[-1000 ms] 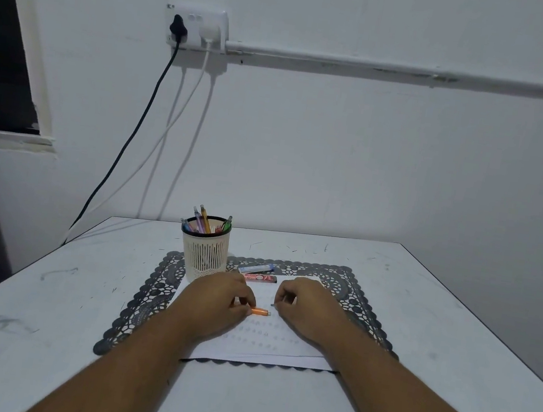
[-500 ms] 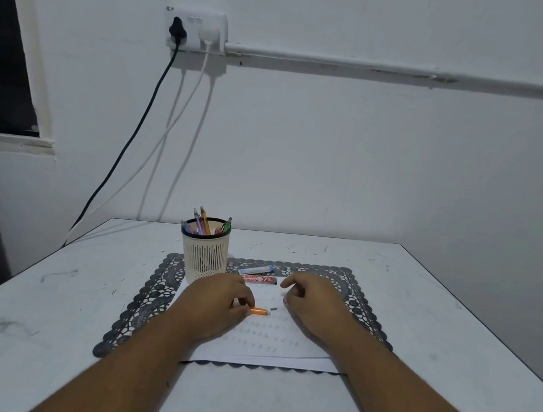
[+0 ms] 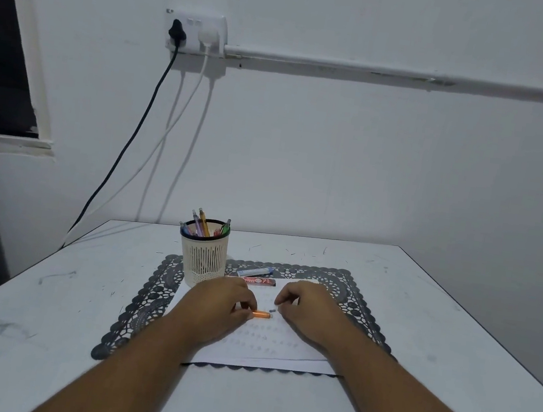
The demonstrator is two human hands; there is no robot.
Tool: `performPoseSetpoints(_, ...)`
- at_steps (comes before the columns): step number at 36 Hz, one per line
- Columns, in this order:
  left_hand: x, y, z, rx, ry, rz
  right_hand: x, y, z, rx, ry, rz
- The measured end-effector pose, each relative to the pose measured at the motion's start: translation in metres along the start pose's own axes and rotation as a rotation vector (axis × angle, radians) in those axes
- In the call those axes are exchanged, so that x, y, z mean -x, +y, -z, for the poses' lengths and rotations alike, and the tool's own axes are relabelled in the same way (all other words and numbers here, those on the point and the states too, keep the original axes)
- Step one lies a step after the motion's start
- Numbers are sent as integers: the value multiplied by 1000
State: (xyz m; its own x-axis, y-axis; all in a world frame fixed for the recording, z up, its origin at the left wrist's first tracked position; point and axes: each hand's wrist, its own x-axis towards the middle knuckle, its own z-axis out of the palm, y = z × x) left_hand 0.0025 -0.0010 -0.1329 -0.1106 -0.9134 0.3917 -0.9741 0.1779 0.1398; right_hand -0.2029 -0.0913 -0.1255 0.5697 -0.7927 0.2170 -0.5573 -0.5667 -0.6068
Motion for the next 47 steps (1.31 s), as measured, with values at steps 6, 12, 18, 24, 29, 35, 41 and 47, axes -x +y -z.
performPoseSetpoints(6,-2,2,-2,10,-3,-26,-2,3,1,-43,31,-10)
performPoseSetpoints(12,-3,7,-7,69,5,-23,-1,1,3,-223,96,-70)
performPoseSetpoints(18,-5,14,-11,70,20,-44,2,-9,11,-506,160,-95)
performPoseSetpoints(24,-2,13,-4,96,5,1,-5,-12,22,-465,142,-63)
performPoseSetpoints(29,3,5,5,157,5,105,-21,-22,23,-327,121,-44)
performPoseSetpoints(35,5,1,6,174,-33,119,-52,-37,9,28,74,1)
performPoseSetpoints(41,6,2,6,211,3,123,-65,-30,-22,438,24,-33)
performPoseSetpoints(47,6,0,5,286,68,143,-67,-23,-35,439,64,-46)
